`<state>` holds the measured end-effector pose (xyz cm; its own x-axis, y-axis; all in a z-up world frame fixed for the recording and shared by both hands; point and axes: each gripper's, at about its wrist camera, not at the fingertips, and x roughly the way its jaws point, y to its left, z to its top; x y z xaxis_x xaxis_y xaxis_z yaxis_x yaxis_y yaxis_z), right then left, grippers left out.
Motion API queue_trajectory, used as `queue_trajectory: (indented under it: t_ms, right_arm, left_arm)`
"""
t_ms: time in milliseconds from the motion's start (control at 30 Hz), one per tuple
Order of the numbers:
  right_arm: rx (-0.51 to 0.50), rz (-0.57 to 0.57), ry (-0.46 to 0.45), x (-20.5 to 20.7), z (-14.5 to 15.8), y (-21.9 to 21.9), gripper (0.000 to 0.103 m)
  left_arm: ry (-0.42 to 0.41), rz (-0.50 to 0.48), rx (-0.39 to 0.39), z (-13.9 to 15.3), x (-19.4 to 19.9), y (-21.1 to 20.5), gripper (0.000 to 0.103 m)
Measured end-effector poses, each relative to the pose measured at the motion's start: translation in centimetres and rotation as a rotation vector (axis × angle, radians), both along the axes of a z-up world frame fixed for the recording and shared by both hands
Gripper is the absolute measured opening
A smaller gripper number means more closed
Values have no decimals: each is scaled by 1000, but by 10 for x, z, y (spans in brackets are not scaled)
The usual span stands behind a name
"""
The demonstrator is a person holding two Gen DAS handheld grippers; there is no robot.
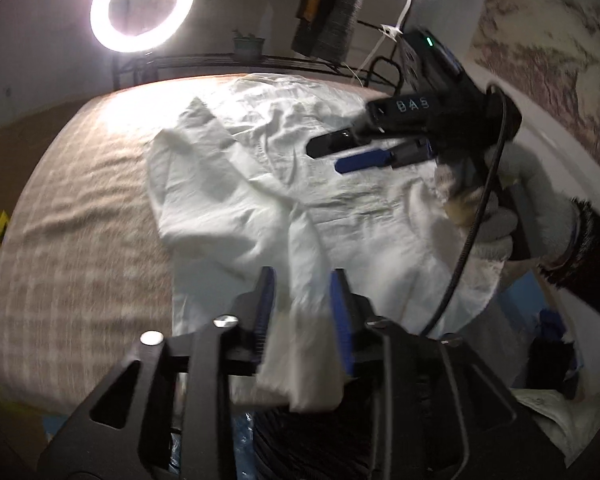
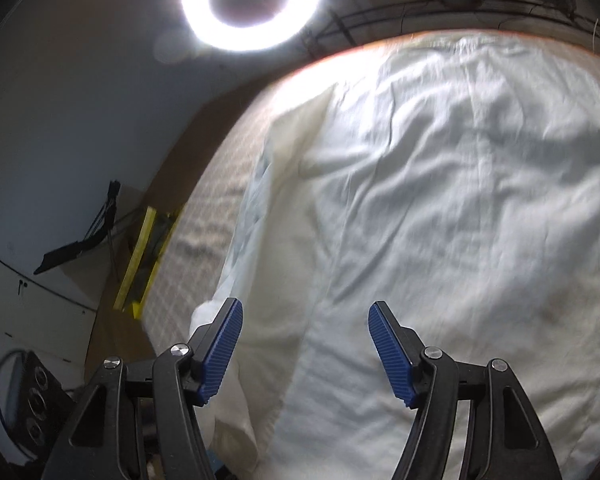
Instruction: Fold small clothes
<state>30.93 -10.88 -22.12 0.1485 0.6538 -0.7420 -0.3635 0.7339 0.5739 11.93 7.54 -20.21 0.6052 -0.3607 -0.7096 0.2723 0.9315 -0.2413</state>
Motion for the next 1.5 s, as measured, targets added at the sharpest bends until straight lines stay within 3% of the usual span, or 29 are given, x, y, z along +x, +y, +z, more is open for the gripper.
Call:
queue_trajectory:
  t_ms: [233,467,500,567,633,667,800,933,967,1033,1100,1167,1267,1300,1467,1500]
  right_arm:
    - [84,51,100,-33,-11,-2,69]
    - [35,97,146,-64,-26,6,69]
    - [16,101,142,-68,-28,7,67]
    - [-4,104,149,-71,-36,9,53]
    - [7,87,170,-70,-42,5,37]
    - [19,77,181,-67,-43,2,34]
    - [82,53,231,-62,-46,-3,15]
    - [212,73,265,-68,-36,-1,14]
    - [184,105,256,-71,-33,6,15]
    - [83,151,226,-73,-35,18,28]
    - [-23,209,186,-70,-35,30,31]
    - [-49,219,151,-59,-27,34,42]
    - [-52,177,20,-22,7,34,70]
    - [-51,167,-10,-12,13,35,74]
    - [4,97,-72,64,36,54,74]
    - [10,89,-64,82,34,64,74]
  left_arm:
    - [91,135,-50,-16,-8,33,37]
    - [204,122,-156,-47,23,24,37]
    - [216,122,-160,-51,26,22,37]
    - [234,118,-160,-57,31,15,36]
    - [244,111,-173,-64,35,7,14]
    - [248,107,-187,-65,35,5,4]
    - [207,139,-213,-43,20,16,2]
    - [114,183,-130,-5,-7,35,2]
    - [121,187,-96,-7,-11,38,2]
    - [162,188,-72,-22,-11,43,2]
    - [223,207,-79,-39,-8,47,2]
    - [234,243,-103,-45,-6,52,4]
    - [214,283,-109,-45,-4,58,33]
    - [208,290,-112,-45,-5,61,35]
    - [238,276,-127,-54,-5,62,35]
    - [247,267,-130,-57,-5,60,30]
